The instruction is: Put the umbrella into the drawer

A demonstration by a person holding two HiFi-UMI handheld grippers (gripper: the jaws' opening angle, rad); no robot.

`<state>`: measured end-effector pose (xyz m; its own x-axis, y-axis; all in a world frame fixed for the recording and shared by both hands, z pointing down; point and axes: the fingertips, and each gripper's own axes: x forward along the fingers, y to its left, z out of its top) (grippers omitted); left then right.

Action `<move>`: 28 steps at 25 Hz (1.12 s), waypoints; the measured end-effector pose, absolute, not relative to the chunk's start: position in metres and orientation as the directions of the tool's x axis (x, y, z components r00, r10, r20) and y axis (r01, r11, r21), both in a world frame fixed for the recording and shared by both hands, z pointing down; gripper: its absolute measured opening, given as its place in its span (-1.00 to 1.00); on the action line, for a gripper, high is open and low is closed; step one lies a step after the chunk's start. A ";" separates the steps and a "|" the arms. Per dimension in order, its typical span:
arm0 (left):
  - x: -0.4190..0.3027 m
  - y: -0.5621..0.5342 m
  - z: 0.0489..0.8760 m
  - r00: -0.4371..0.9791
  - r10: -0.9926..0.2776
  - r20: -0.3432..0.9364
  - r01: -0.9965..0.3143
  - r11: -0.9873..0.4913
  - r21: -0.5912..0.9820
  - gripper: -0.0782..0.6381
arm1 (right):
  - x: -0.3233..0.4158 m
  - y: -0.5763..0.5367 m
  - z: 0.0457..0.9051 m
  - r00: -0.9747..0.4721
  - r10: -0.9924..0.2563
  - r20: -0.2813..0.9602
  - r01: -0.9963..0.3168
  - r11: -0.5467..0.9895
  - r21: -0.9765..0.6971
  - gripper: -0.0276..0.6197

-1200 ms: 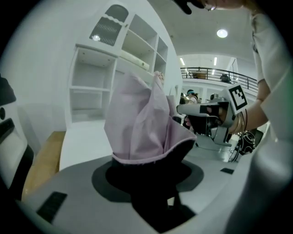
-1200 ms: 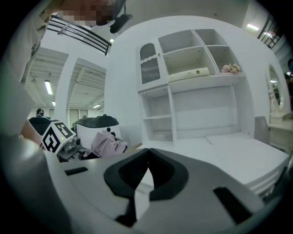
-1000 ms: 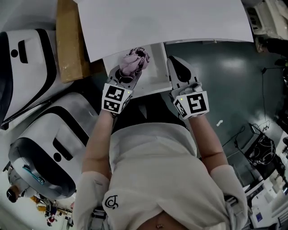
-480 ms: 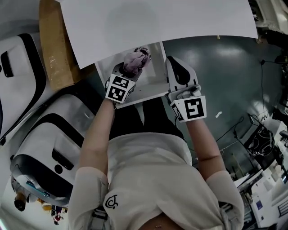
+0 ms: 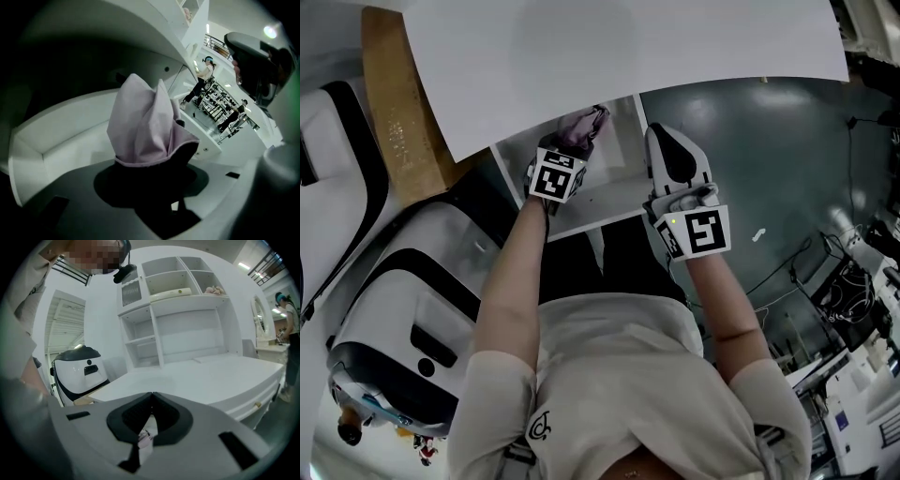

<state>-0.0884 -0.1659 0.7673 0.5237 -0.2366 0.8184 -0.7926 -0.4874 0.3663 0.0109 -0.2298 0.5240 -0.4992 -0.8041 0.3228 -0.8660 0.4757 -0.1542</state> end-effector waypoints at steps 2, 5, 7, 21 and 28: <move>-0.087 -0.164 0.777 0.512 -0.213 0.833 -0.795 -0.484 0.365 -0.15 | 0.011 -0.232 0.529 -0.496 -0.804 0.326 -0.868 0.468 -0.166 -0.90; -0.083 -0.162 0.783 0.502 -0.190 0.844 -0.793 -0.490 0.362 -0.15 | 0.011 -0.236 0.530 -0.498 -0.805 0.323 -0.867 0.463 -0.182 -0.91; -0.084 -0.159 0.789 0.492 -0.177 0.852 -0.795 -0.490 0.357 -0.15 | 0.008 -0.236 0.530 -0.502 -0.802 0.324 -0.865 0.464 -0.191 -0.91; -0.086 -0.153 0.790 0.522 -0.177 0.835 -0.805 -0.425 0.413 0.06 | 0.018 -0.227 0.536 -0.497 -0.784 0.372 -0.868 0.446 -0.220 -0.91; -0.082 -0.149 0.762 0.557 -0.159 0.815 -0.765 -0.481 0.428 0.32 | 0.015 -0.219 0.514 -0.507 -0.787 0.351 -0.862 0.468 -0.195 -0.91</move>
<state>-0.0816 -0.1489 0.7616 0.5565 -0.1589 0.8155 -0.7649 -0.4811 0.4283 0.0152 -0.2191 0.5143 -0.5070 -0.7871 0.3513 -0.8619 0.4681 -0.1951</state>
